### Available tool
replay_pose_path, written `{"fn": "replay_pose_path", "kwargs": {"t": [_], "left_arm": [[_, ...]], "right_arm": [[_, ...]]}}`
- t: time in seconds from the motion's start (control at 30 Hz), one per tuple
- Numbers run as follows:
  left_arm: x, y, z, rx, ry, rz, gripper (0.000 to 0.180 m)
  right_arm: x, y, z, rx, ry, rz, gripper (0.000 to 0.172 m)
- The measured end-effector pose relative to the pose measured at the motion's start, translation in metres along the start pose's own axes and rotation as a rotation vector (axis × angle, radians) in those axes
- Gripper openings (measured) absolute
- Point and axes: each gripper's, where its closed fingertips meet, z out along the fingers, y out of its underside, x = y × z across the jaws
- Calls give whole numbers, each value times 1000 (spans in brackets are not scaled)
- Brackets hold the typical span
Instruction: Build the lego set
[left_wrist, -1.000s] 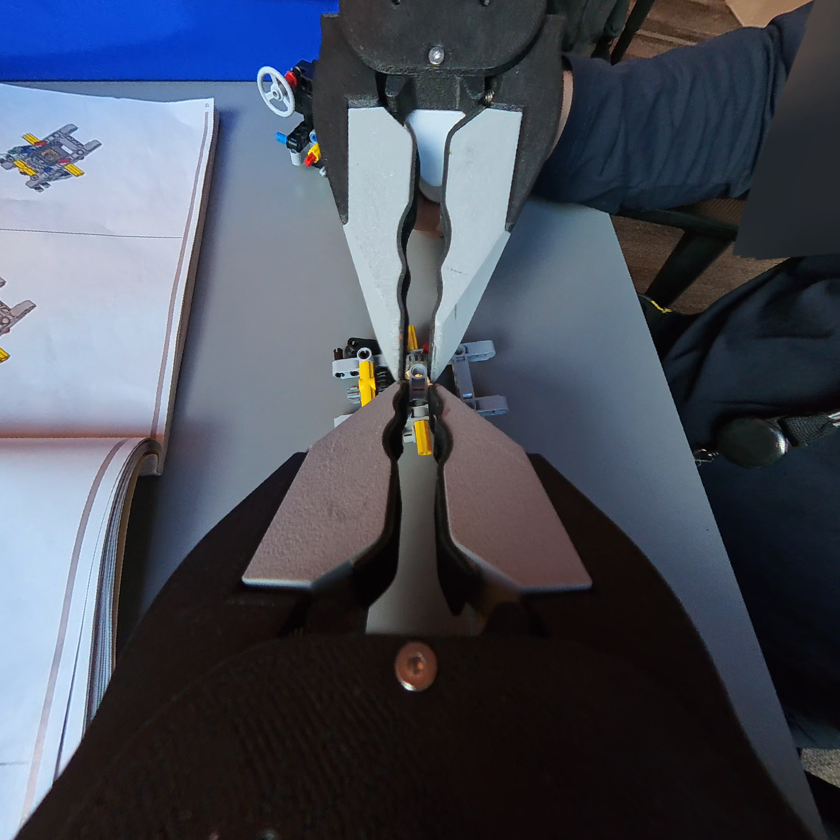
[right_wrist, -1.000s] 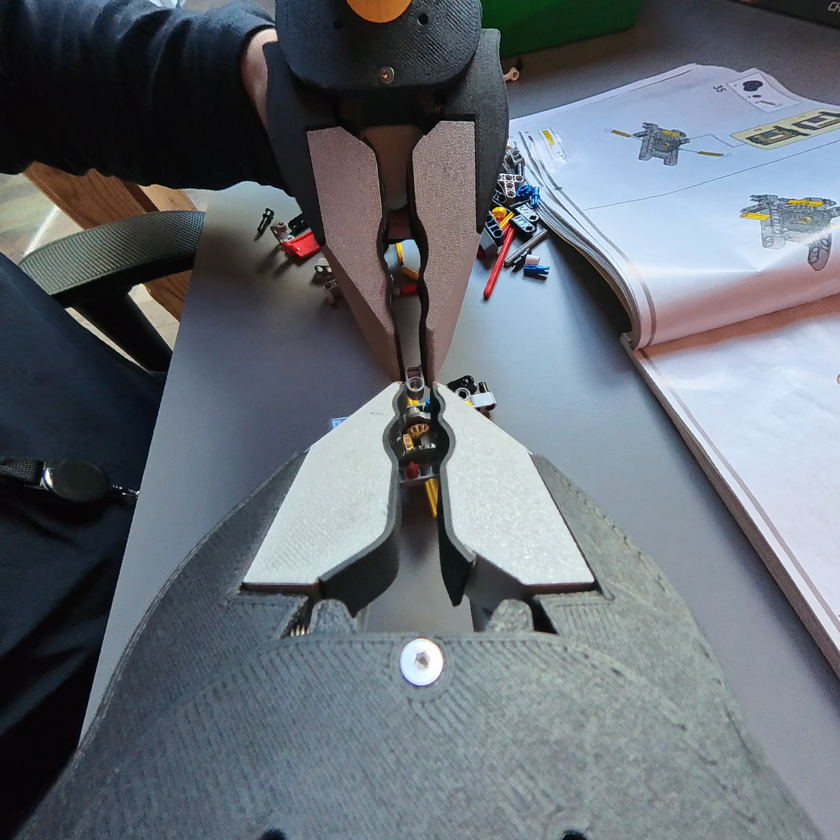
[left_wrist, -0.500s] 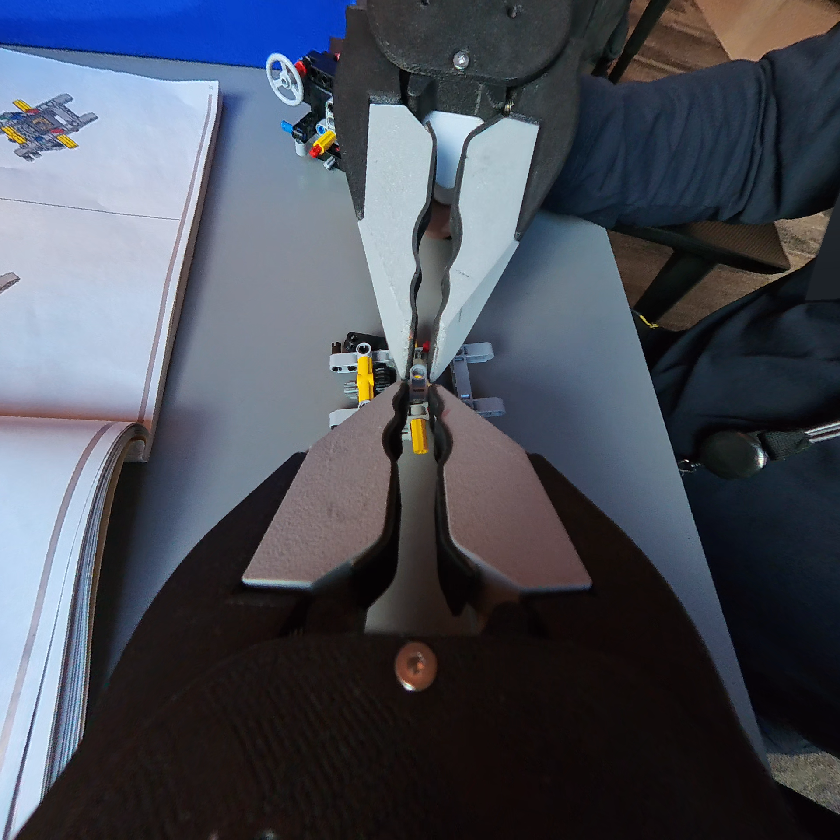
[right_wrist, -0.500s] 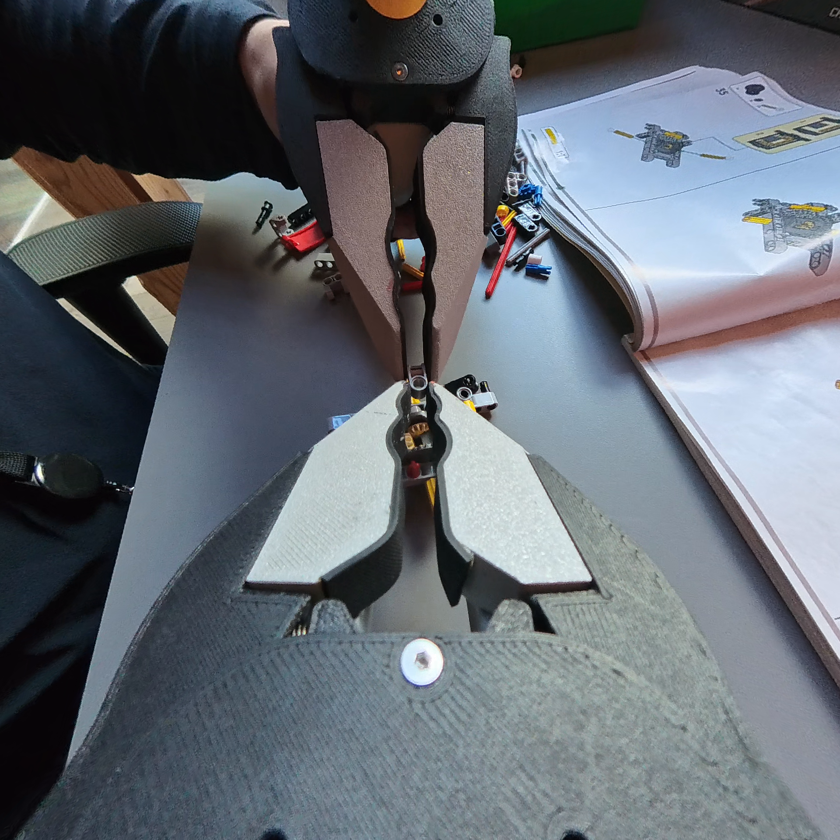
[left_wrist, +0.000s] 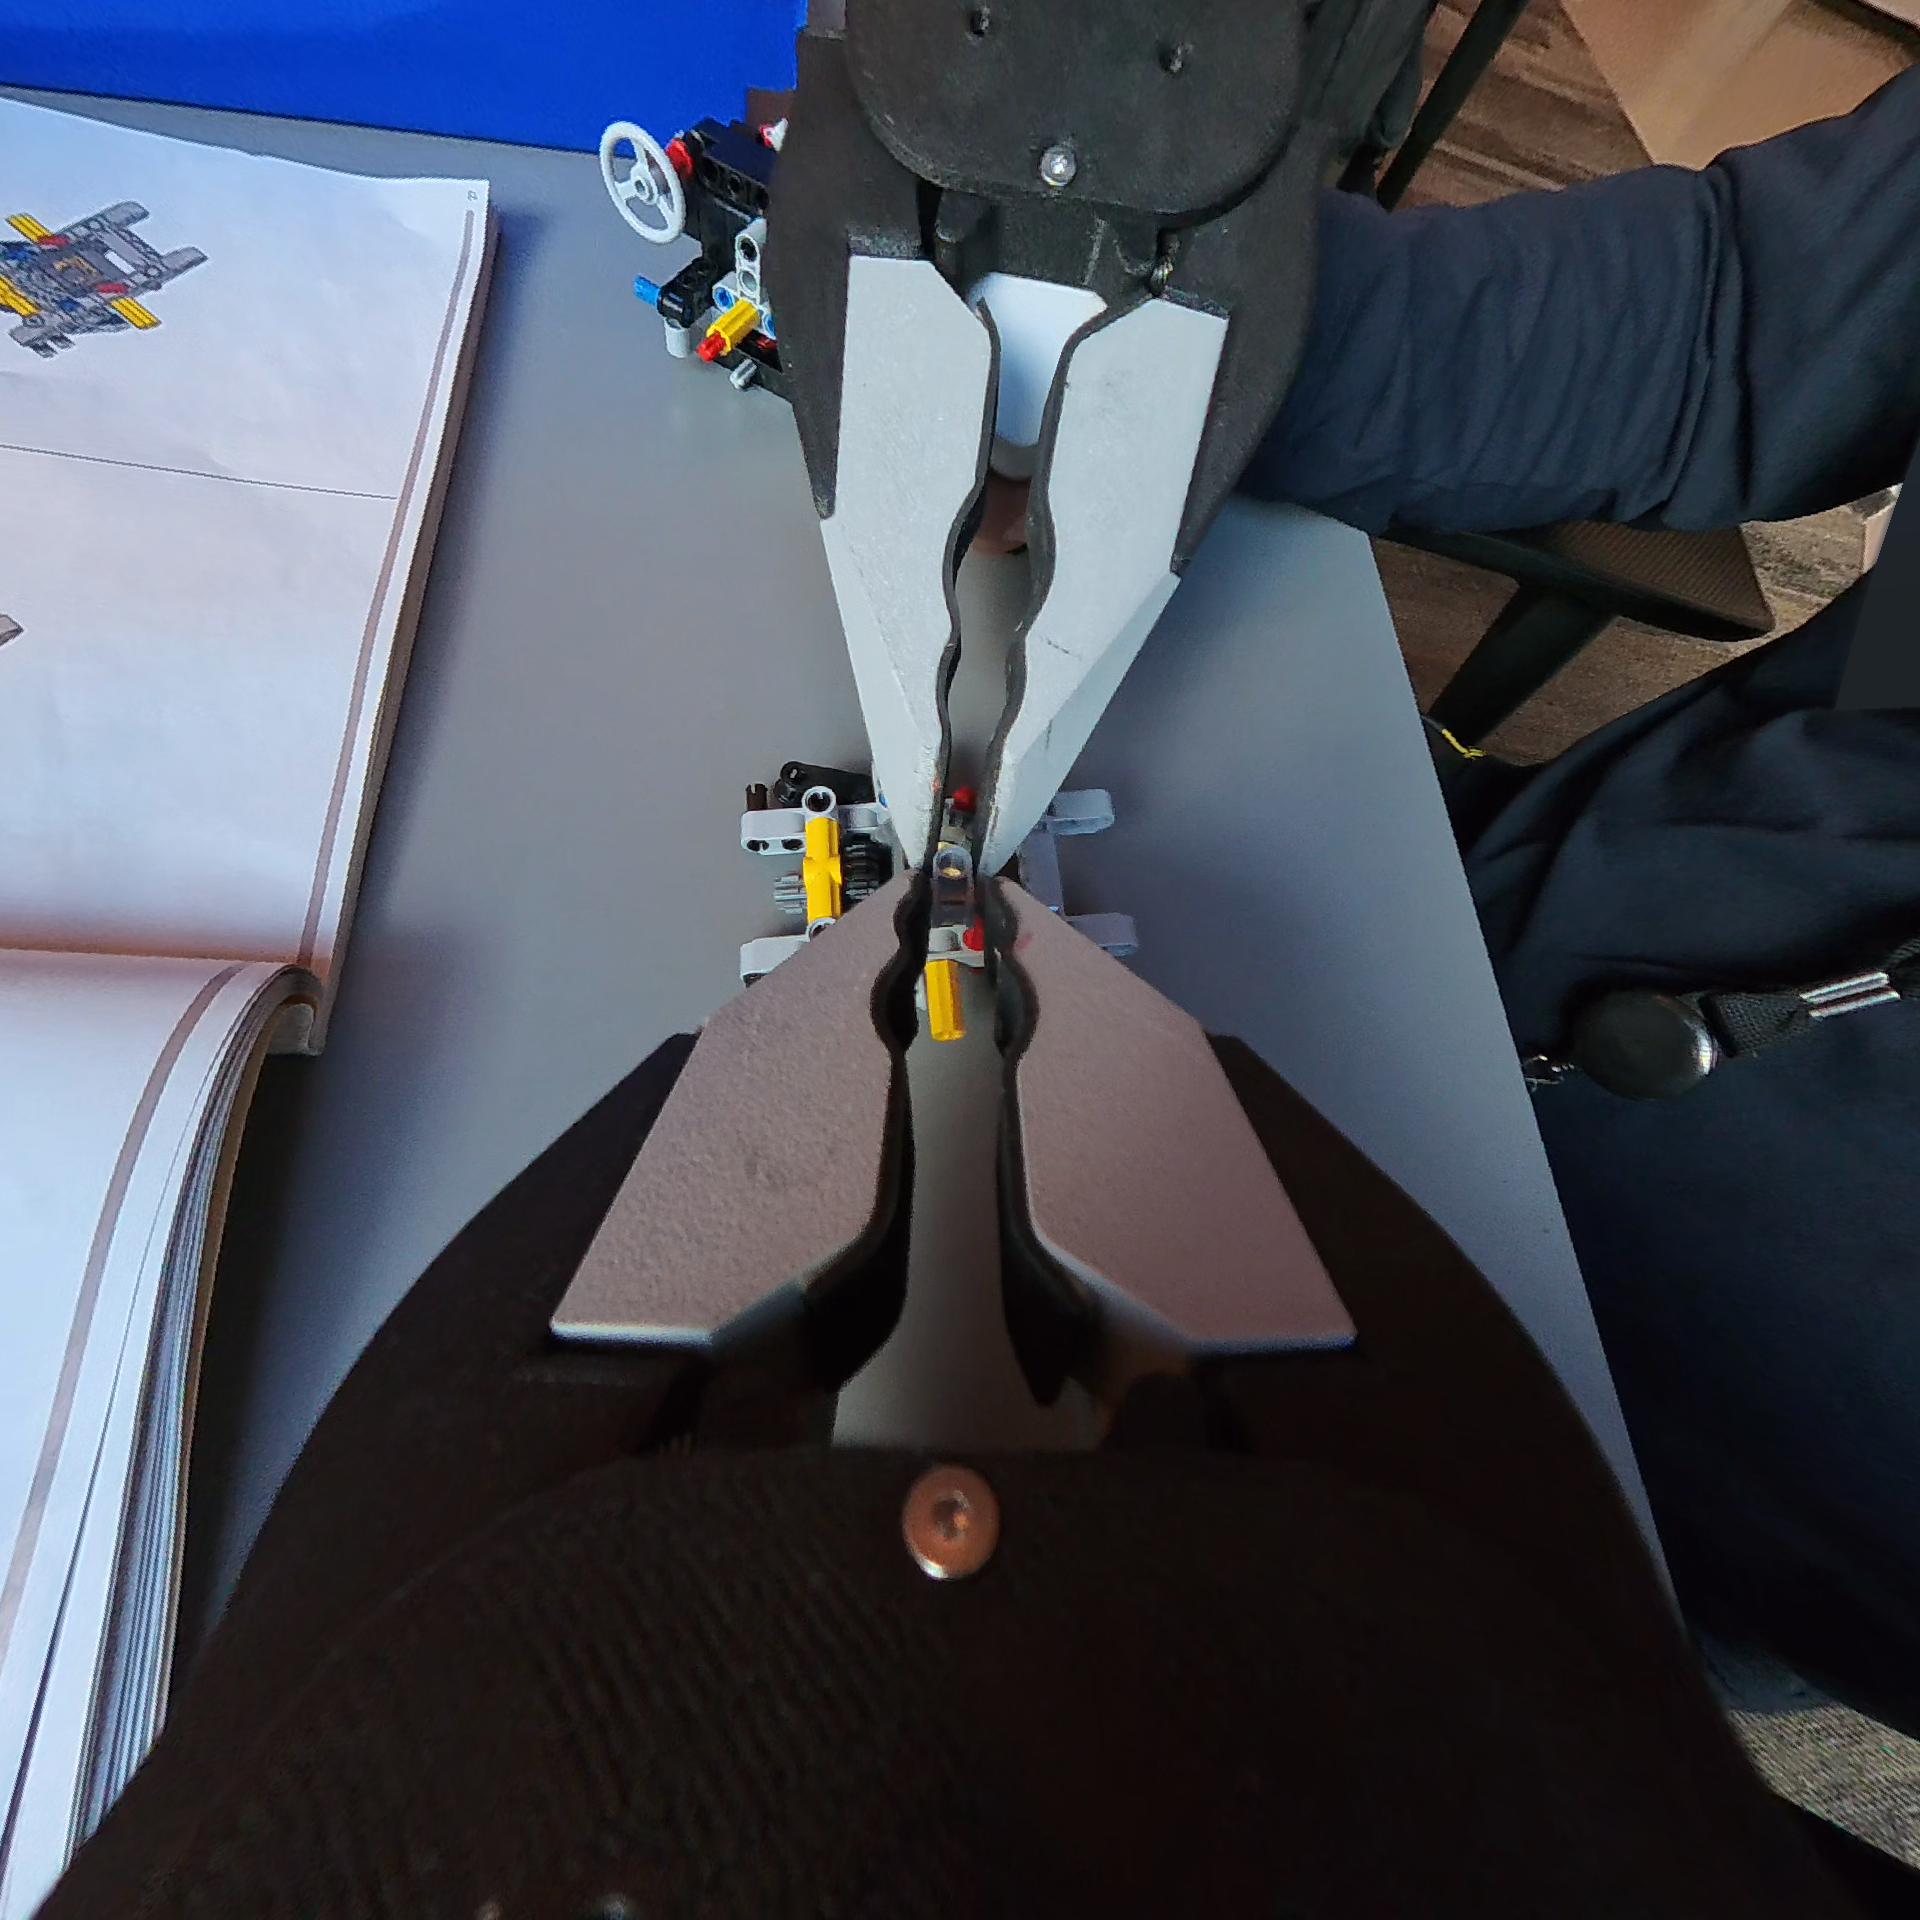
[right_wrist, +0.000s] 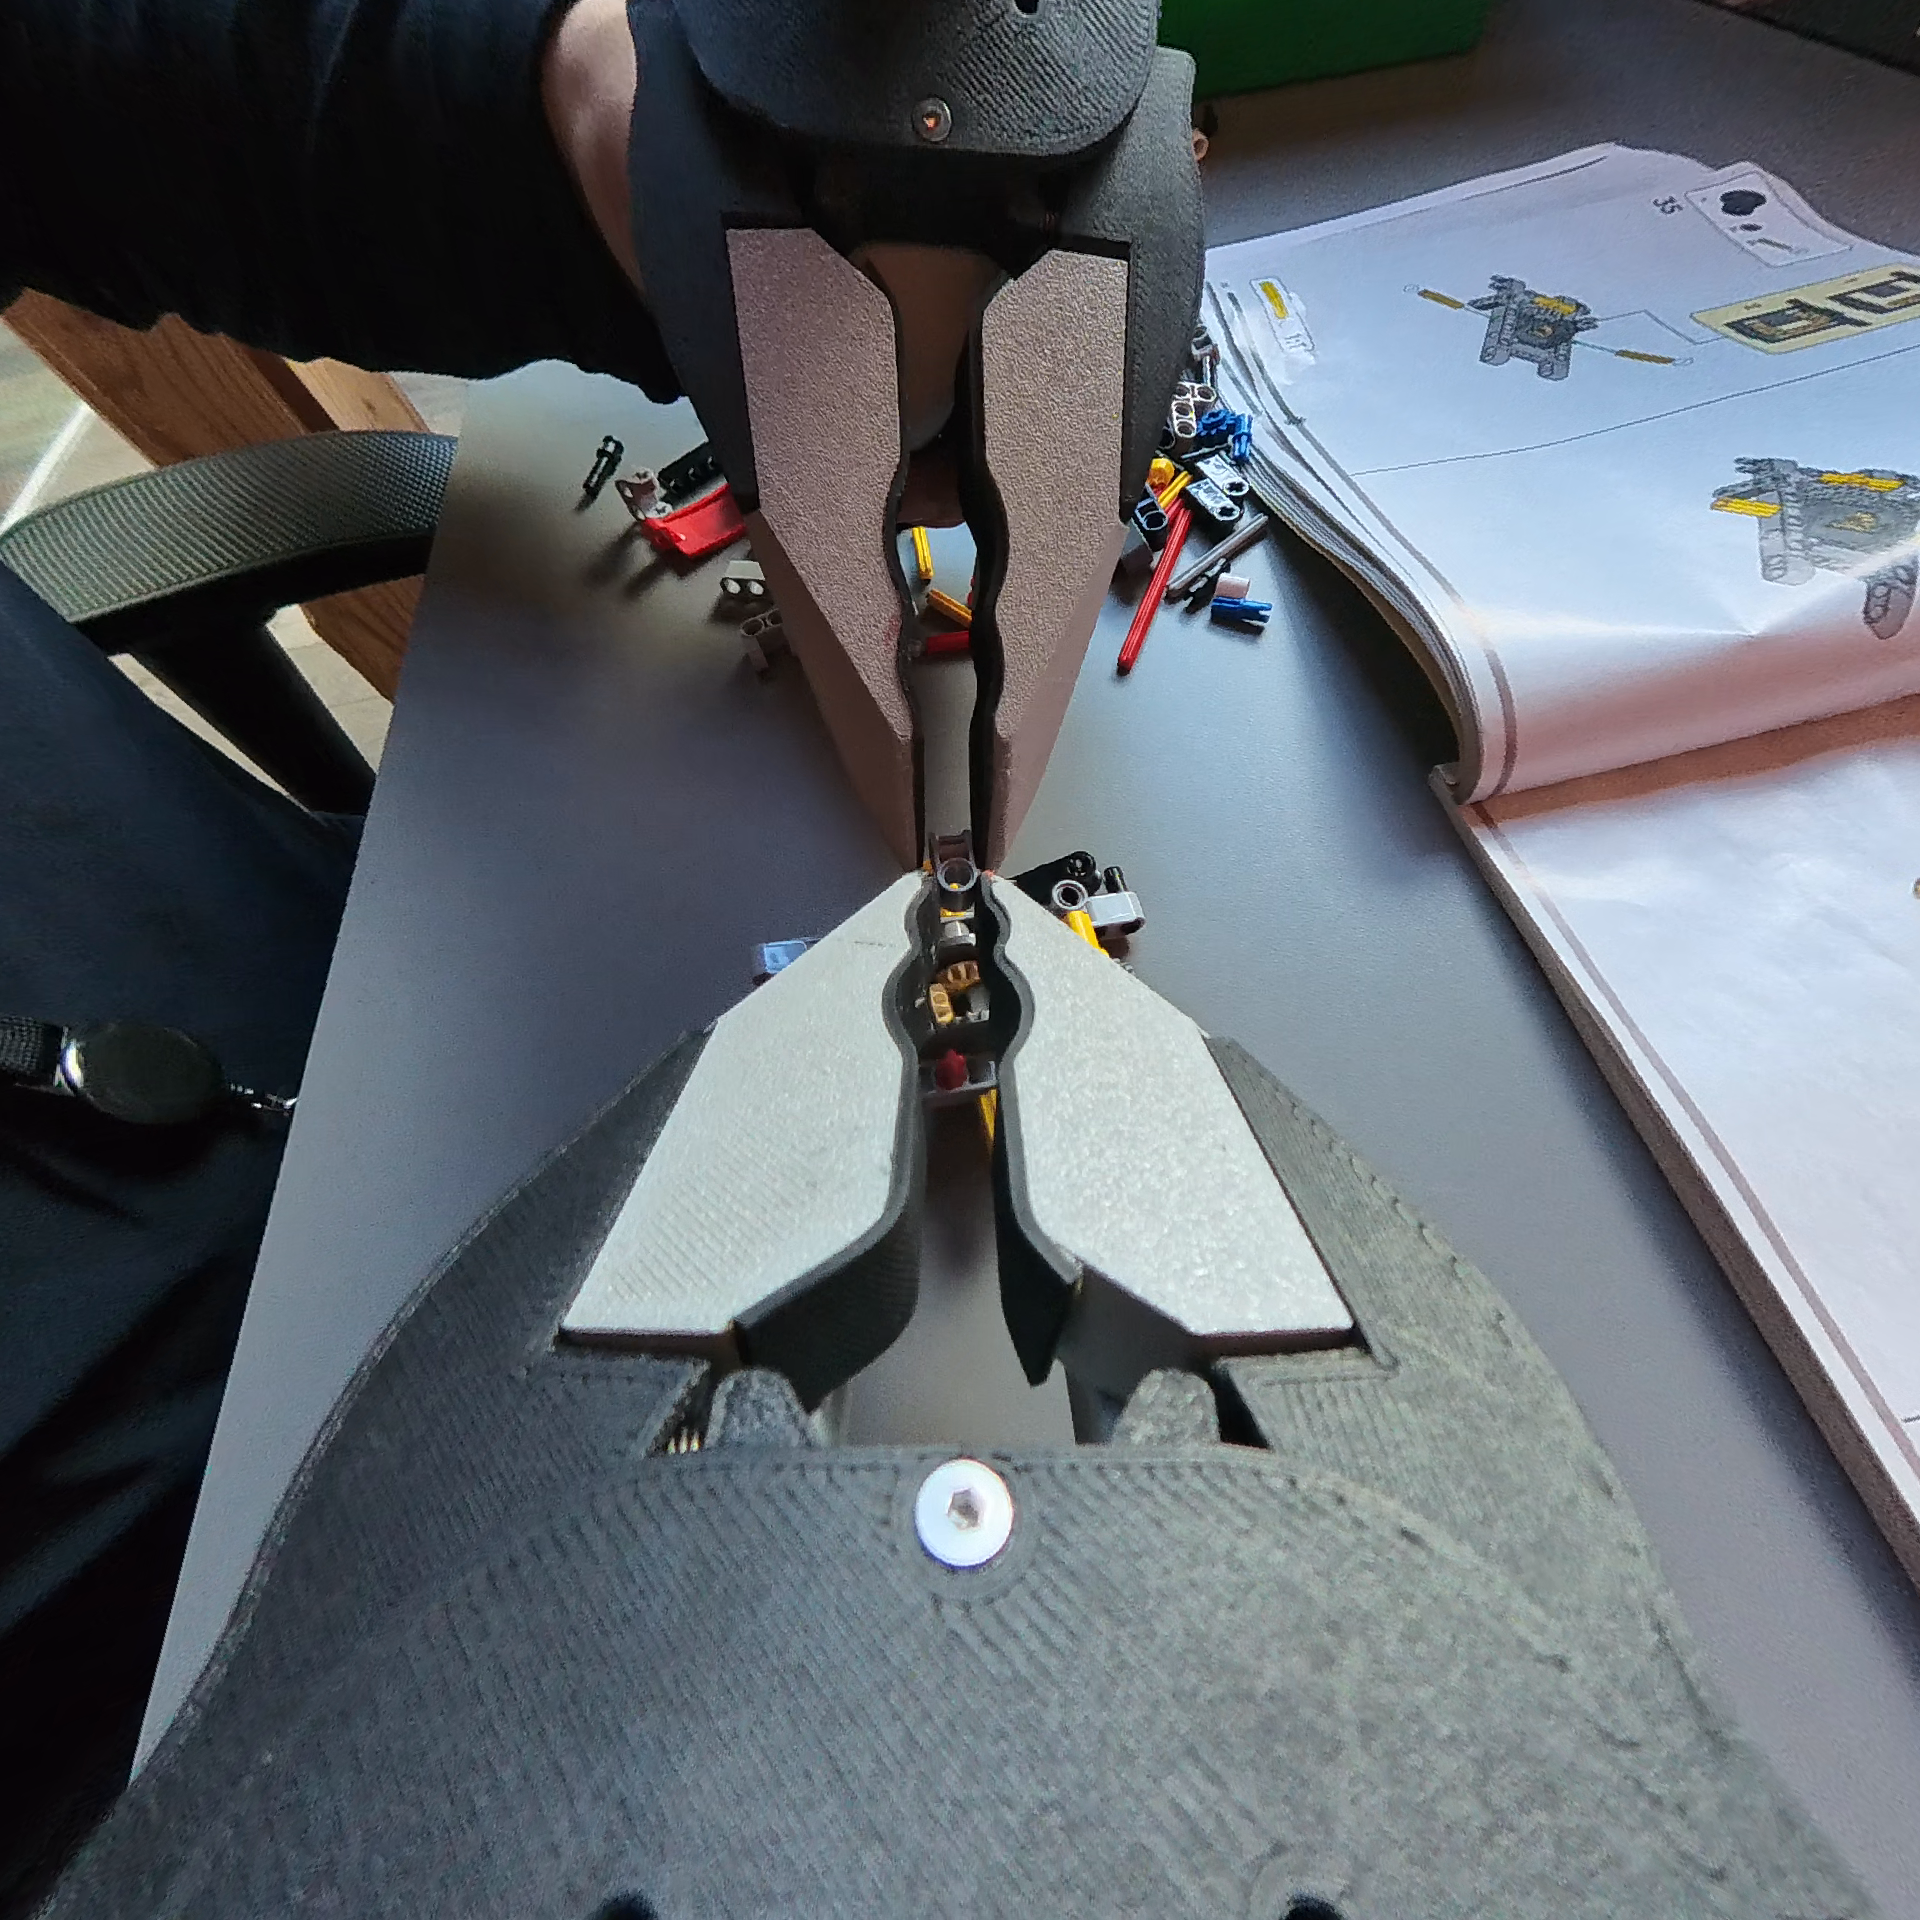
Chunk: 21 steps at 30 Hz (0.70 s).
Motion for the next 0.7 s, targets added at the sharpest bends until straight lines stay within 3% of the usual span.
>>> {"fn": "replay_pose_path", "kwargs": {"t": [0.4,0.7], "left_arm": [[4,3,1,-50,22,41,5],[-2,4,0,-144,-121,197,6]], "right_arm": [[-5,2,0,-6,-36,1,4],[-1,0,0,26,-64,86,5]]}}
